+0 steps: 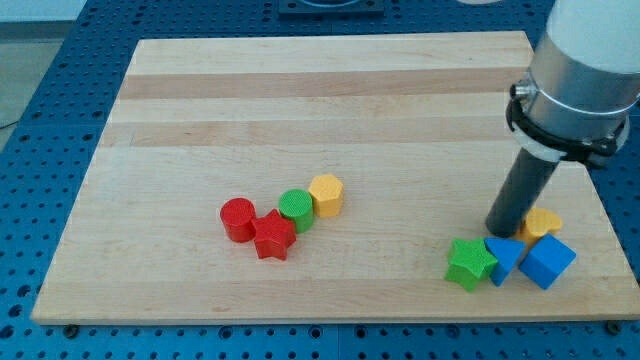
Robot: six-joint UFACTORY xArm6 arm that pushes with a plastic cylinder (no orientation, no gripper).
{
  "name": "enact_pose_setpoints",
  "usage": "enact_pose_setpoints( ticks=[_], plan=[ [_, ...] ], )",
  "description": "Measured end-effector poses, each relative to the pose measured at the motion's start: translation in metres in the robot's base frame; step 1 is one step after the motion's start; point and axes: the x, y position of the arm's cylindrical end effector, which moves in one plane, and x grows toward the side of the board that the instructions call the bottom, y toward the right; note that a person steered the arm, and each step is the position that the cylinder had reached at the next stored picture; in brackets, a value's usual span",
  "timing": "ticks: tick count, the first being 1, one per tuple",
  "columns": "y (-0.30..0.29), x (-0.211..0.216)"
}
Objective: Push the yellow hexagon above green star and blue triangle
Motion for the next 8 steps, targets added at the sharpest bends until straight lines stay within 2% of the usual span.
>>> enact_pose_setpoints(
  ticks=[1,3,5,7,8],
  plan=[
    [-0.063,0.0],
    [-0.172,-0.031],
    [-0.214,-0.085],
    [-0.215,-0.11],
    [-0.241,-0.136]
  ],
)
